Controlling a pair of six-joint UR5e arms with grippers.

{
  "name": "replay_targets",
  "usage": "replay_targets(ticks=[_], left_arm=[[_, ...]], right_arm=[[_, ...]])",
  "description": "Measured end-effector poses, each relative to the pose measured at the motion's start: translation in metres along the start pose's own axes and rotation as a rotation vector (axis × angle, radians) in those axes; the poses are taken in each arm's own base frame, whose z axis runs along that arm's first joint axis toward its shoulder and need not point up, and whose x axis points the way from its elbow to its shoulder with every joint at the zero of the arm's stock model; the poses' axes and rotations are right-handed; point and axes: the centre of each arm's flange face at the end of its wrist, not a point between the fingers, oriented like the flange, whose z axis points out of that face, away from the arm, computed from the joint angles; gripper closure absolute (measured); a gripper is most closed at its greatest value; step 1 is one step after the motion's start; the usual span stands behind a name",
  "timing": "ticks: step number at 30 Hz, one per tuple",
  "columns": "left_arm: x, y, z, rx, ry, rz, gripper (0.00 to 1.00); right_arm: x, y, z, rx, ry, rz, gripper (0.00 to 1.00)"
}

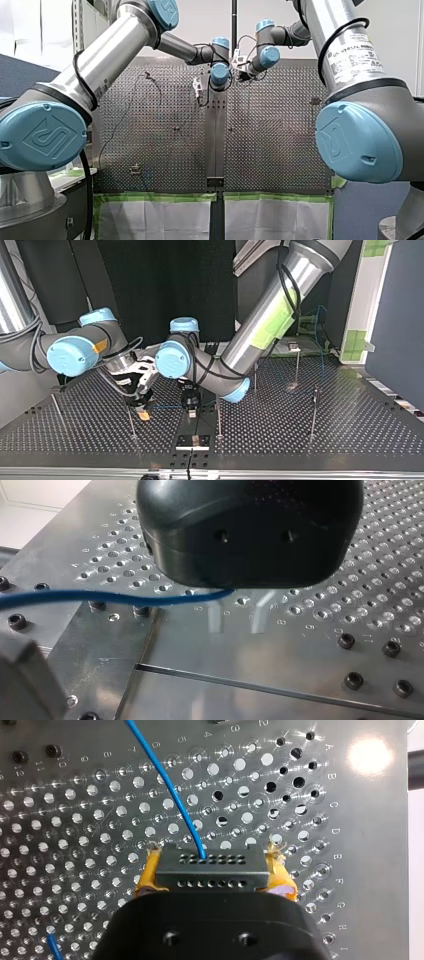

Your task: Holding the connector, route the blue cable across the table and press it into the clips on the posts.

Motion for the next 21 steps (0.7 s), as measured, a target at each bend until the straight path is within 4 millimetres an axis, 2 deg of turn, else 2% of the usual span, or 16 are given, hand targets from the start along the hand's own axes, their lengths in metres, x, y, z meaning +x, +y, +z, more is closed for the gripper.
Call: replay_targets(ticks=[7, 13, 21], left_arm=[[0.002, 0.001, -0.003, -0.009, 0.018, -0.016, 1.00], [0.007, 0.010, -0.012, -0.057, 0.056, -0.011, 1.00], [-0.009, 0.016, -0.026, -0.029, 0.030, -0.028, 1.00]], right_arm=[[0.000, 0.000, 0.000, 0.000, -0.002, 0.000, 1.00], [-0.002, -0.002, -0.001, 0.002, -0.007, 0.002, 1.00], [-0.008, -0.004, -0.002, 0.002, -0.022, 0.002, 1.00]])
